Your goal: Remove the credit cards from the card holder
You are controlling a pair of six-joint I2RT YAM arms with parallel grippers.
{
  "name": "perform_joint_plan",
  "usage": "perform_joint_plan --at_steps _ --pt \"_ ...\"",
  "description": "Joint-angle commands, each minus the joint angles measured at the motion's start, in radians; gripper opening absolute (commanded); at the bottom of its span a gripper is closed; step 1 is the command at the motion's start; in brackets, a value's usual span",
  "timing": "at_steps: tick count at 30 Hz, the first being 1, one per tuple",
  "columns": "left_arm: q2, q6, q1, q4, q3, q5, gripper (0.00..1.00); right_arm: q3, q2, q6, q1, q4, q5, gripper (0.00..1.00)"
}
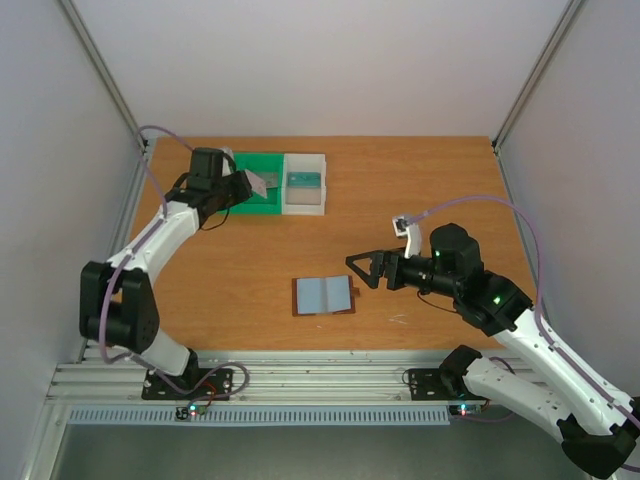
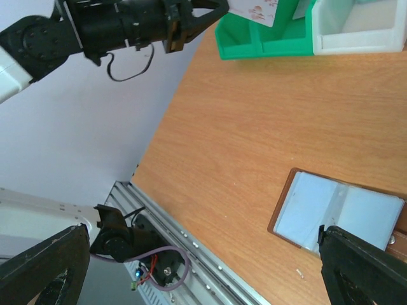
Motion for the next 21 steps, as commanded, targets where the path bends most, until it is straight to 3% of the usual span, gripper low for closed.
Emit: perform_joint_plan --at_steps 1,21 --pt "0.095 0.067 0.012 0.041 0.113 -0.024 0.01 0.034 -0.001 -0.031 -0.001 -0.027 0.028 0.98" --pt "0.400 0.091 0.021 0.055 0.347 0.006 0.00 0.044 0.057 -0.014 0.000 -0.019 0.031 0.98"
